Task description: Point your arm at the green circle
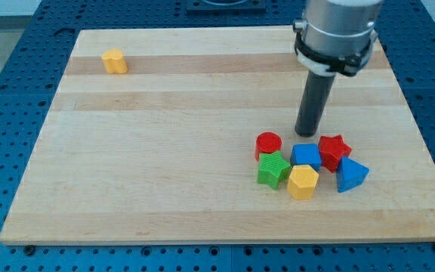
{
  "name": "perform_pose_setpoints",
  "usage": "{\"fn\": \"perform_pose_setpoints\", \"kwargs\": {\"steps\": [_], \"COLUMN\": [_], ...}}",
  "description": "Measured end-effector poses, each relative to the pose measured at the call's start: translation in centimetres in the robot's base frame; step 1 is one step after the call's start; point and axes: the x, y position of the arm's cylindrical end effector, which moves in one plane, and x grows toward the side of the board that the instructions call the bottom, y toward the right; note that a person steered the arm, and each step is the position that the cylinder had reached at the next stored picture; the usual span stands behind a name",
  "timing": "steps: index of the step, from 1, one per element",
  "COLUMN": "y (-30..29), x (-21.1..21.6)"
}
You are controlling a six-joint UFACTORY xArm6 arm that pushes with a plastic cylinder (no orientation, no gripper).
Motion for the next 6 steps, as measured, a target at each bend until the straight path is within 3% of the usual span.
{"fn": "perform_pose_setpoints", "kwargs": {"steps": [3, 6], "y": [6.5, 7.4], "x": [-6.0, -14.1]}}
